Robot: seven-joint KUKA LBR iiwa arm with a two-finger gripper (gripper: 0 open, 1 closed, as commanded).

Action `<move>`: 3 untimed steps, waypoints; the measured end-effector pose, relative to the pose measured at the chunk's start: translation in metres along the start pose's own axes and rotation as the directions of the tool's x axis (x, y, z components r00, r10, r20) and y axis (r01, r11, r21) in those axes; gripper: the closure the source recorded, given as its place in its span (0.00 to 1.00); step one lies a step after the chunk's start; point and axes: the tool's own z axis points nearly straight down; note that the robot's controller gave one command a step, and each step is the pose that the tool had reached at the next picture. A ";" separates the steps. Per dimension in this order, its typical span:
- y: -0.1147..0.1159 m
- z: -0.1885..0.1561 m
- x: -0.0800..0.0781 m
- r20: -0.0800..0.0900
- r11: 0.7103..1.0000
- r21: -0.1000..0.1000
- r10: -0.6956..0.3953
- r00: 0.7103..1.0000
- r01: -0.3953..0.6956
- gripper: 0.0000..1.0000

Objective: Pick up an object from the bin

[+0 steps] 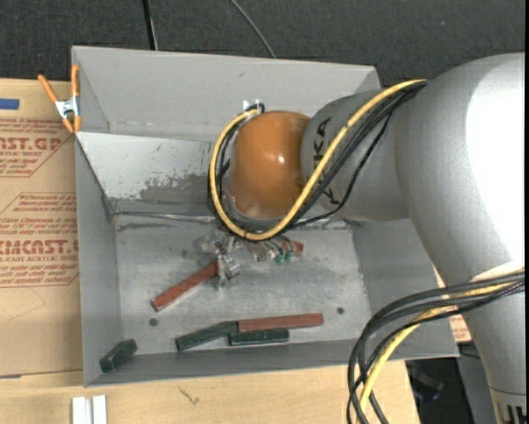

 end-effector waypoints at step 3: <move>0.060 -0.136 0.013 0.000 1.000 0.000 0.012 1.000 -0.012 1.00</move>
Offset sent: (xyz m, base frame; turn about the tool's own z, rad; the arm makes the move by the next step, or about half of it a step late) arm -0.0102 0.0508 0.0001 -0.0720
